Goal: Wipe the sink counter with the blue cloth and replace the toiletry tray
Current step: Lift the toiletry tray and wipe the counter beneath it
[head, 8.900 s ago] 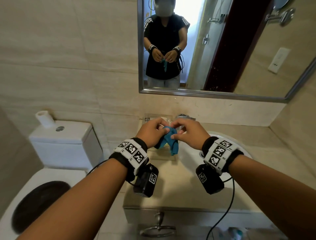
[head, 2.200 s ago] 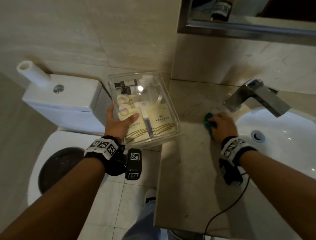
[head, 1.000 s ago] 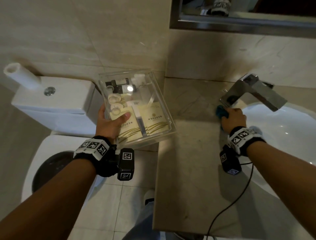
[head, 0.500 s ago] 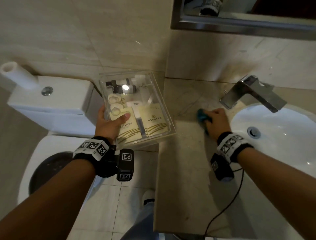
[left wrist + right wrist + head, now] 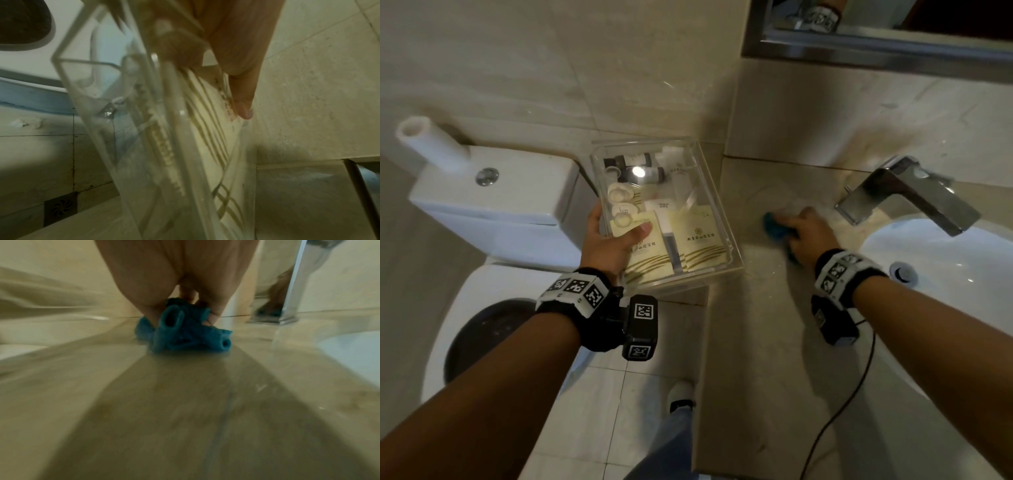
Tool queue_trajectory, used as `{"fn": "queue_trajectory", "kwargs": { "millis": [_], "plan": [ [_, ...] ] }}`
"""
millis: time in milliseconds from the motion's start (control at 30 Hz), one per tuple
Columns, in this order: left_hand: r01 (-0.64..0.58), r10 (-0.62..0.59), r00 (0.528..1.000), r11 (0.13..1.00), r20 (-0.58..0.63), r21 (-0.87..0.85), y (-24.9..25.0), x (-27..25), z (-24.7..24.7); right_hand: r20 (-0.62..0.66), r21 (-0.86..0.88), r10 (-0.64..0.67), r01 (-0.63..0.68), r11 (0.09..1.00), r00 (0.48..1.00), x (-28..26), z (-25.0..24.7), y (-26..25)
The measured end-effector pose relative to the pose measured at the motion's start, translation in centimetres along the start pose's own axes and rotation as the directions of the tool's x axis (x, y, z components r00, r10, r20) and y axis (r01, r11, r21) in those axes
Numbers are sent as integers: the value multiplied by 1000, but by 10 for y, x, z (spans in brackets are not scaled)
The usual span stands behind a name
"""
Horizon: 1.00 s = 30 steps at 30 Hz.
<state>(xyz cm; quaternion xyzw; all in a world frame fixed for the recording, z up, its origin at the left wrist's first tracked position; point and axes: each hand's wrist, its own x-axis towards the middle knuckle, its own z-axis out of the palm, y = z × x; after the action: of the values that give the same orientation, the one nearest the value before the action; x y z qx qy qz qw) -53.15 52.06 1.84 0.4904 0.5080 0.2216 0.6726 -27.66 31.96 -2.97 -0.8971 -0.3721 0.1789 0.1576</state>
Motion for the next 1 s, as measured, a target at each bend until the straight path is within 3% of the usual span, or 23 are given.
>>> {"fn": "queue_trajectory", "kwargs": {
  "millis": [67,133,200,267,367,467,567,633,700,800,900,1000],
  "plan": [
    [-6,6,1000,1000,-20,-3,-2,0,2,-78,-9,204,-205,979,976,20,-15,12],
    [6,-6,999,1000,-31,-23,-4,0,2,-62,-26,332,-334,942,941,34,-17,8],
    [25,-27,999,999,-36,-44,-5,0,2,-31,-51,279,-281,959,960,38,-7,-11],
    [31,-33,999,998,-43,-56,-5,0,3,-1,-106,133,-132,985,991,29,8,-29],
    [27,-29,999,998,-35,-51,-2,1,3,35,-220,-62,68,973,997,12,15,-33],
    [29,-30,999,999,-21,-37,-1,5,1,-15,-268,-97,90,959,995,22,5,-14],
    [20,-21,999,999,-25,-32,-3,10,1,-90,-315,76,-101,944,993,48,-15,2],
    [22,-23,999,999,-23,-42,-5,12,3,-136,-287,279,-307,907,951,65,-26,7],
    [29,-30,999,998,-17,-58,-6,14,4,-144,-236,366,-391,889,919,81,-27,6],
    [23,-25,999,998,-24,-60,-8,15,6,-106,-82,326,-335,939,939,85,-14,-16],
    [26,-27,999,998,-22,-63,-7,15,8,-90,-78,83,-90,993,992,67,12,-34],
    [35,-36,999,997,-10,-75,-5,15,9,-13,-38,-74,74,997,997,51,15,-30]
  ]
}}
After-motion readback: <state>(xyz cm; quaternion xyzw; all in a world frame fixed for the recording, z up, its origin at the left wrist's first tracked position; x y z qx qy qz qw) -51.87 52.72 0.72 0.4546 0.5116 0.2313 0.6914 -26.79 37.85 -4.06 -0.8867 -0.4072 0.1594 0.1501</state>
